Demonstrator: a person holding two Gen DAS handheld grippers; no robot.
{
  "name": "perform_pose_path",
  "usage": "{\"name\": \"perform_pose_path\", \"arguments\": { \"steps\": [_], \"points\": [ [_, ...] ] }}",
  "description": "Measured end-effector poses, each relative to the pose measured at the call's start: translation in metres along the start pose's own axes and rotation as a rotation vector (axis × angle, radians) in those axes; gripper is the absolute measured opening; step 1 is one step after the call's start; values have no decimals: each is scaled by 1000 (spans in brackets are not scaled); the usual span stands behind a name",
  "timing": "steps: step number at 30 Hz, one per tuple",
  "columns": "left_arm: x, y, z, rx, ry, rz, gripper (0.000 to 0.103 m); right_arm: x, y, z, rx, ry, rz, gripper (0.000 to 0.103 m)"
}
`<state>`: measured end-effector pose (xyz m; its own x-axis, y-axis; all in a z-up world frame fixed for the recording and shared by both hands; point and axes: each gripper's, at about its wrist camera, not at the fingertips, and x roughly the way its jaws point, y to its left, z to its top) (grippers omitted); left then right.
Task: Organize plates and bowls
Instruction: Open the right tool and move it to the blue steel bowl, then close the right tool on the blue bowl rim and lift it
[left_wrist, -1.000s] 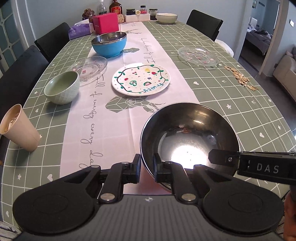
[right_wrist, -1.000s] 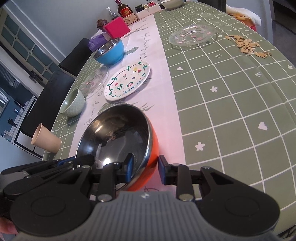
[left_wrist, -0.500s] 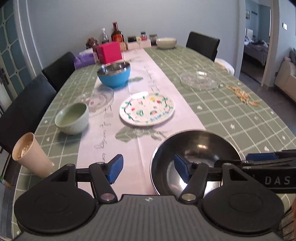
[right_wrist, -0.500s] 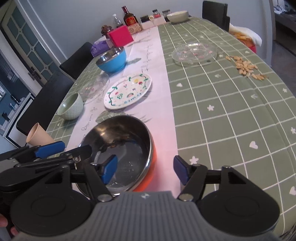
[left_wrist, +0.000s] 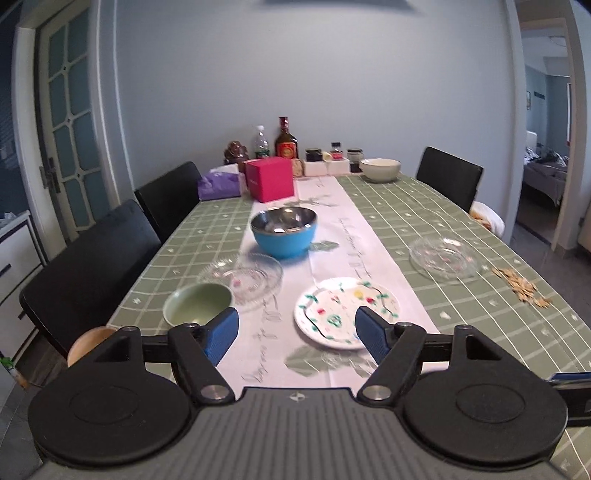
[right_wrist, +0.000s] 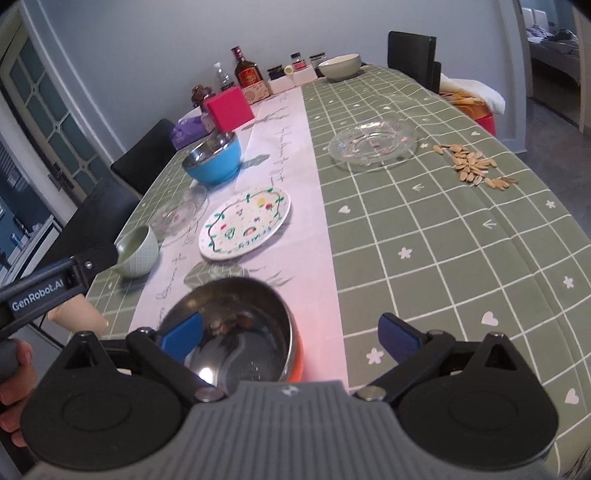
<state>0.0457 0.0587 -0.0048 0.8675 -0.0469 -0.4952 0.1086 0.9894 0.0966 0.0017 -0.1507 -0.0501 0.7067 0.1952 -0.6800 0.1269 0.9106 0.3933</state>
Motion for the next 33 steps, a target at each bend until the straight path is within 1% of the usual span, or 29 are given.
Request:
{"name": "perform_pose_path", "arguments": {
  "steps": [1,3,5,6,8,10,12,13,15,18,20,22,24,27,28,30,31,33],
  "points": [
    [5,3,5,5,9,14,85,-3,1,6,18,-13,10,99],
    [14,12,17,12,13,38,85,-10,1,17,67,-41,71,99],
    [24,26,31,-31,21,72,85,-17,1,33,108,-42,134,99],
    [29,34,38,-66,26,85,85,-19,2,41,104,-37,147,99],
    [37,48,51,-115,31,93,85,-21,10,61,51,-45,131,99],
    [48,57,65,-112,31,104,85,-19,18,79,-11,-70,84,99],
    [58,61,76,-96,22,133,85,-13,22,99,-62,-77,60,99],
    [63,62,81,-93,18,143,85,-9,21,111,-74,-76,57,99],
    [75,63,89,-88,13,139,86,-1,20,133,-71,-69,56,99],
    [99,64,100,-91,26,135,86,15,21,165,-71,-62,72,99],
    [117,67,106,-109,46,129,86,28,25,183,-74,-70,67,99],
    [134,71,110,-153,74,125,86,49,35,202,-81,-88,71,99],
    [150,72,113,-181,72,158,85,74,47,217,-76,-87,82,99],
    [175,65,118,-137,81,206,85,122,66,238,-105,-51,133,99],
    [184,63,119,-120,88,212,86,138,73,244,-126,-50,147,99],
    [204,59,122,-98,98,218,86,164,84,250,-160,-63,145,99],
    [213,59,123,-103,103,220,86,179,90,254,-183,-63,146,99],
    [237,60,125,-138,120,221,86,206,96,260,-178,-52,136,99]
  ]
}}
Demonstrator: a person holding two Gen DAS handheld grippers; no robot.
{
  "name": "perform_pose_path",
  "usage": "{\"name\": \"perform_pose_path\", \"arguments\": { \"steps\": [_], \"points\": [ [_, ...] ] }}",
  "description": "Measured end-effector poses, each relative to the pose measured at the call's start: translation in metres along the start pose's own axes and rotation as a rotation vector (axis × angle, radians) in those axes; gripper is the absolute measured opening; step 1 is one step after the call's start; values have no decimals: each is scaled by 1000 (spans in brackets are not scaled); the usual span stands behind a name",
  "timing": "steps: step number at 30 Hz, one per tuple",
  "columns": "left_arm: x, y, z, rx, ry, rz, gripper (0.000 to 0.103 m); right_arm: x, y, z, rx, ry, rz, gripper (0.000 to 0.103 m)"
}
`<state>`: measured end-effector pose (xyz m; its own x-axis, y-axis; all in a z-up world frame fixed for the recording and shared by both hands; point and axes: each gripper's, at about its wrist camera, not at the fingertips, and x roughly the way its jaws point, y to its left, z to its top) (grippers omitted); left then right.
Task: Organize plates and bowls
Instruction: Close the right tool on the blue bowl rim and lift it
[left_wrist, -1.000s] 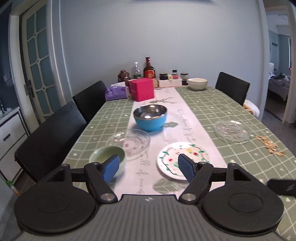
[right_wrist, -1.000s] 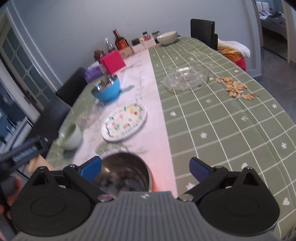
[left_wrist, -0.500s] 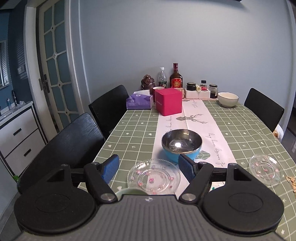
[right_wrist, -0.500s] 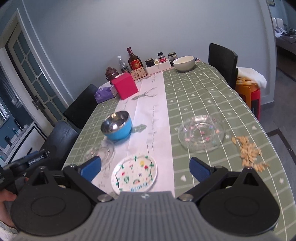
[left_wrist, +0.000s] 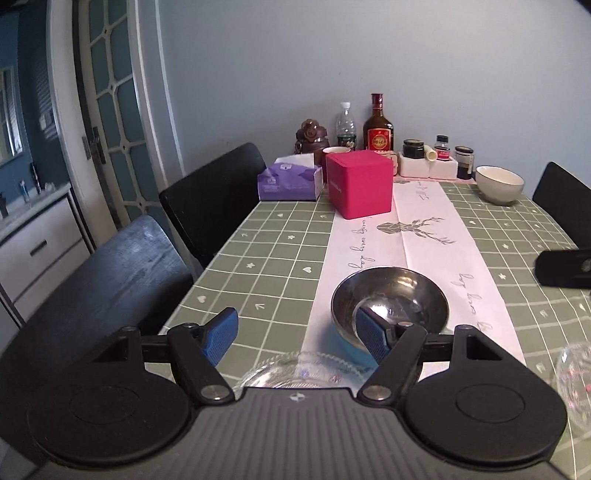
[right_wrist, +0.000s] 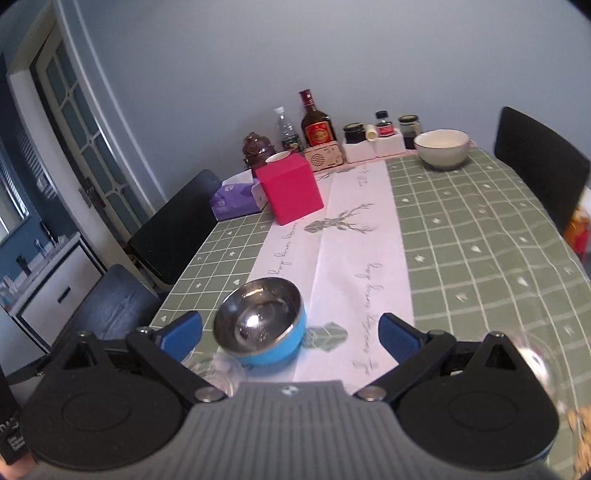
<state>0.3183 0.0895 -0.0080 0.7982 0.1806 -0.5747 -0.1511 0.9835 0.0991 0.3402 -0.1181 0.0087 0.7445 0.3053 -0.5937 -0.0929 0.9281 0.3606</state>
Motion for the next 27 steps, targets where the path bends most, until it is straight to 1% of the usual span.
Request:
{"name": "perform_pose_path", "arguments": {
  "steps": [2,4,8,9,10,12,13,15,16,18,20,21,22,24,26,27],
  "points": [
    [24,-4,3,-22,42,2,85,31,-4,6,40,51,-5,99],
    [46,-6,5,-31,73,14,85,61,-11,10,92,73,-25,99],
    [85,-14,1,-30,135,54,85,111,-22,8,172,137,-7,99],
    [94,-15,-1,-37,152,71,83,121,-23,6,177,149,-5,99],
    [103,-16,-3,-50,172,74,78,133,-22,3,172,167,-17,99],
    [115,-15,-5,-85,213,43,78,150,-18,-2,140,194,-43,99],
    [121,-14,-6,-100,229,25,78,157,-16,-4,125,201,-46,97],
    [127,-15,-8,-105,249,11,78,167,-14,-8,95,221,-20,97],
    [130,-16,-9,-94,249,16,78,171,-14,-8,87,228,0,97],
    [135,-19,-9,-68,239,37,78,176,-15,-8,77,229,9,97],
    [138,-19,-9,-68,235,26,78,182,-17,-10,86,234,9,97],
    [140,-19,-8,-77,241,19,76,184,-19,-10,103,237,15,97],
    [140,-19,-8,-85,245,5,70,188,-21,-10,128,244,19,97],
    [144,-21,-6,-93,249,-23,62,191,-24,-11,166,250,23,95],
    [144,-24,-5,-90,249,-36,55,194,-24,-11,184,248,20,79],
    [143,-26,-6,-82,247,-43,46,194,-25,-12,193,248,19,76]
  ]
}}
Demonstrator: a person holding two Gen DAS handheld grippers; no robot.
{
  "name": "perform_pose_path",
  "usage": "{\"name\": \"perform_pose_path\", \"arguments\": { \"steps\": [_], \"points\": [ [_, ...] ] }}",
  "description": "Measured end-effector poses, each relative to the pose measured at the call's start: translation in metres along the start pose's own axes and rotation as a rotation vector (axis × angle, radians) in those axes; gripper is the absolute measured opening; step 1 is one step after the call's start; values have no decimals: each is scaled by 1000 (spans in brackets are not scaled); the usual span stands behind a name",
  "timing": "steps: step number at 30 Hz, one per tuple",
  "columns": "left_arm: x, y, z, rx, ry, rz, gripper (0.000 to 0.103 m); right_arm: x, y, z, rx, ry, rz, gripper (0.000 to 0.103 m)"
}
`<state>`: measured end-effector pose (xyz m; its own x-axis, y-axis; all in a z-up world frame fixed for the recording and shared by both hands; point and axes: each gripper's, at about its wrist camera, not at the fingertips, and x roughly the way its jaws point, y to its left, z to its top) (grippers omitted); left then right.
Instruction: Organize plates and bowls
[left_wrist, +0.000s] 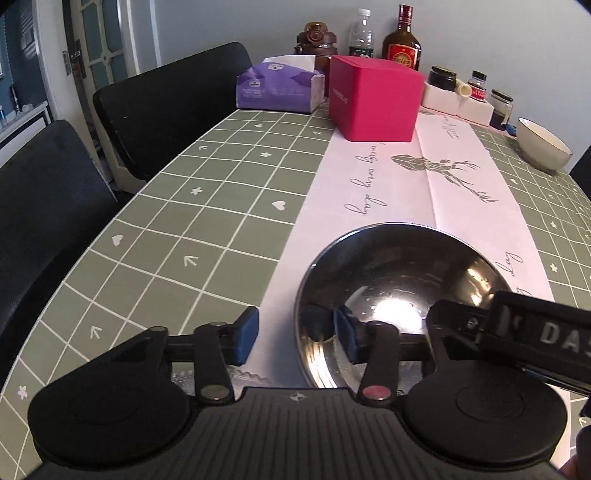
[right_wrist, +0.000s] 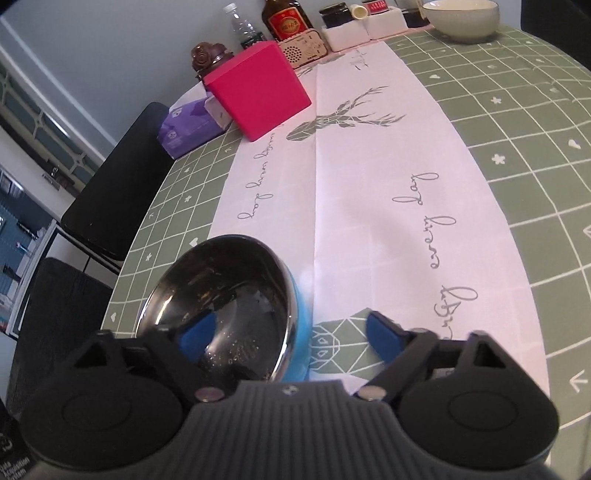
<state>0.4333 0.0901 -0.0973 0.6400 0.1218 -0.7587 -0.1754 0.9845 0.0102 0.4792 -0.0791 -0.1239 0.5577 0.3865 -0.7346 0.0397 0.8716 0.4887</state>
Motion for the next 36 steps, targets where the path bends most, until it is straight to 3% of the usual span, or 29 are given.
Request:
{"name": "perform_pose_path", "arguments": {
  "steps": [1,3,5,6,9,14,18,24,30,36],
  "points": [
    [-1,-3,0,16,-1,-4,35,1,0,-1,7,0,1,69],
    [-2,-10,-1,65,-1,14,29,0,1,-3,1,-2,-5,54],
    [-4,-13,-1,72,3,28,26,-1,5,-5,-32,-6,-26,19],
    [-5,-13,0,58,12,25,24,-3,8,-6,-53,-15,-39,16],
    [-11,-6,4,10,37,0,17,-5,13,-8,-95,-19,-81,13],
    [-36,-13,4,100,-11,41,15,-19,14,-13,-57,-17,-69,11],
    [-62,-14,2,115,-13,46,15,-42,20,-18,-34,-30,-74,11],
    [-123,-9,-7,129,-50,26,15,-100,32,-36,-54,-68,-57,11],
    [-178,8,-28,99,-2,-21,15,-161,40,-68,-33,-68,-35,14],
    [-237,23,-72,98,55,-74,15,-225,44,-122,-75,-45,-24,17]
  ]
}}
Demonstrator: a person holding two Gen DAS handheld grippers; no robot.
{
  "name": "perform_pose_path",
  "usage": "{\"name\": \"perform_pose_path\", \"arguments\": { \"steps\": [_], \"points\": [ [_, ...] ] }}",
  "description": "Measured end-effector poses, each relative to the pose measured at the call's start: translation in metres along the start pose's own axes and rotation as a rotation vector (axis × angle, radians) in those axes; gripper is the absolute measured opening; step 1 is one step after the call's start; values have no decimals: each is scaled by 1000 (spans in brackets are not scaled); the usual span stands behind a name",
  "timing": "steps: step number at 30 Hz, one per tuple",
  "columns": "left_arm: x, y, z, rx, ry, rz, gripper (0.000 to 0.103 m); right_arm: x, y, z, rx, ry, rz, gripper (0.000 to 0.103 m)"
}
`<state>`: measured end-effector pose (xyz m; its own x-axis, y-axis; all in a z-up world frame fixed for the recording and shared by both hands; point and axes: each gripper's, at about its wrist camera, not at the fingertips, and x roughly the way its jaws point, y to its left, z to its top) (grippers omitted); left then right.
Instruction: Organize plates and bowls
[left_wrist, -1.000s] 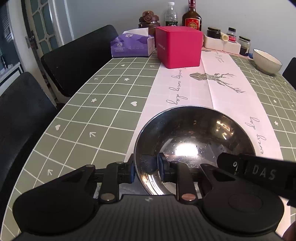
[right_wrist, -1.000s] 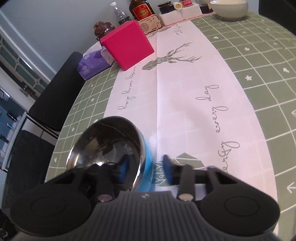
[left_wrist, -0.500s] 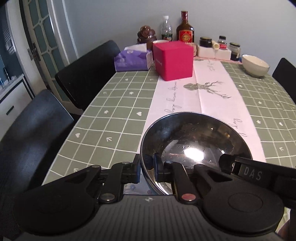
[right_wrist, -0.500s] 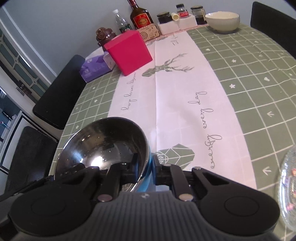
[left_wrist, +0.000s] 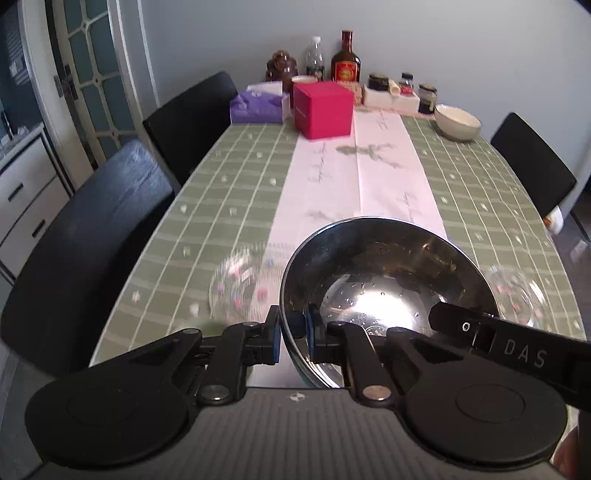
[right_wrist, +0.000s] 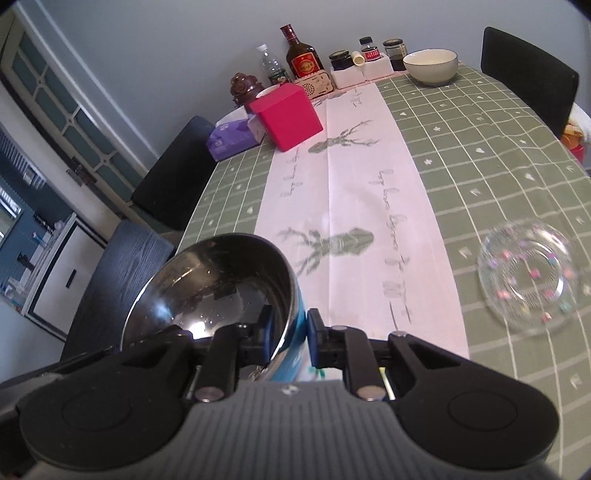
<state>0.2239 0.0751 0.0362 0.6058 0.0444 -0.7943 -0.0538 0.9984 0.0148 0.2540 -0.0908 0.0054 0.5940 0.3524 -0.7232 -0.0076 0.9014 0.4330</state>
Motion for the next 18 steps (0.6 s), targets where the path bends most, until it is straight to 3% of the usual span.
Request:
{"name": "perform_pose_path", "arguments": {
  "steps": [7,15,18],
  "points": [
    [-52,4,-59,-13,19,-144,15,-80,-7,-62,-25,-24,12,22],
    [-84,-18,-124,89,12,-190,15,-129,-30,-128,-1,-11,-33,22],
    [-84,-21,-141,94,44,-224,15,-139,-42,-146,11,-17,-40,22]
  ]
}}
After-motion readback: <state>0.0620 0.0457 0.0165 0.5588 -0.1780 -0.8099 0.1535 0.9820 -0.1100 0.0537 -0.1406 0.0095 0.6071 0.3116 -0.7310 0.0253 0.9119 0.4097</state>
